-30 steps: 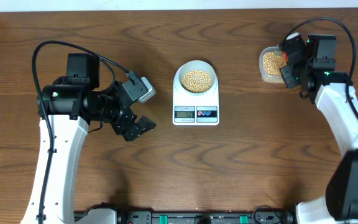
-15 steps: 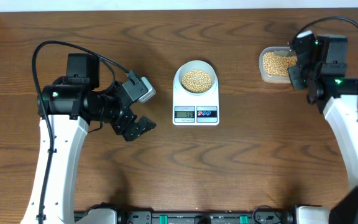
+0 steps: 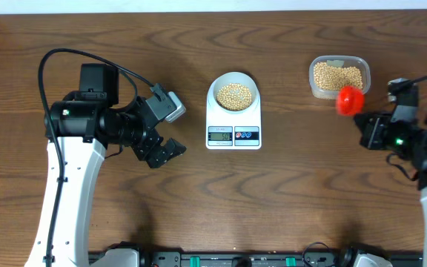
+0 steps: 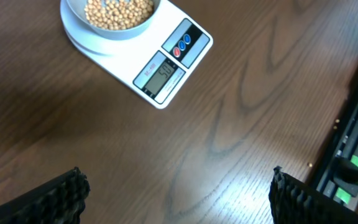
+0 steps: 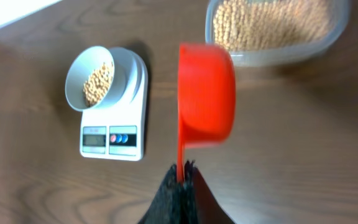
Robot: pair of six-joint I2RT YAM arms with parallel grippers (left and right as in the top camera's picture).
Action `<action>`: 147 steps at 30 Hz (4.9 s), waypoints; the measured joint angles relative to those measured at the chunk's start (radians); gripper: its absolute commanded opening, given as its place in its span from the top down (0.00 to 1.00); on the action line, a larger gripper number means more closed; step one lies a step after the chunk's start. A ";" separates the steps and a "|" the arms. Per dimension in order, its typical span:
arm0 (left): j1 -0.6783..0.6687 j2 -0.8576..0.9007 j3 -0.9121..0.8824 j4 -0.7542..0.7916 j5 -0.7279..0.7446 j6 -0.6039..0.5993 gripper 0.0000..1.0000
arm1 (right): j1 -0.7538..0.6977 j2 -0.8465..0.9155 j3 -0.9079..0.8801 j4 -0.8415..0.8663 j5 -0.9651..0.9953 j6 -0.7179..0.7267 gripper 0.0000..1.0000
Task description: Scoop item into bowl and weigh 50g on scale
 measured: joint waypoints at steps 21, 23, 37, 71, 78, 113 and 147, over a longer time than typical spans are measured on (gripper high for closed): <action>0.000 0.000 0.000 -0.001 0.000 0.000 0.05 | -0.001 0.113 -0.665 0.658 0.003 0.467 0.56; 0.000 0.000 0.000 -0.001 0.000 0.000 0.05 | -0.001 0.113 -0.667 0.667 0.046 0.473 0.24; 0.000 0.000 0.000 -0.001 0.001 0.000 0.05 | -0.005 0.113 -0.668 0.772 0.430 0.304 0.01; 0.000 0.000 0.000 -0.001 0.001 0.000 0.05 | -0.006 -0.389 -0.669 1.112 -0.001 0.289 0.01; 0.000 0.000 0.000 -0.001 0.001 0.000 0.05 | -0.005 -0.393 -0.669 1.112 -0.037 0.267 0.01; 0.000 0.000 0.000 -0.001 0.000 0.000 0.05 | 0.270 -1.098 -0.950 0.775 0.546 0.049 0.01; 0.000 0.000 0.000 -0.001 0.001 0.000 0.05 | 0.240 -1.099 -1.036 0.775 0.549 0.009 0.01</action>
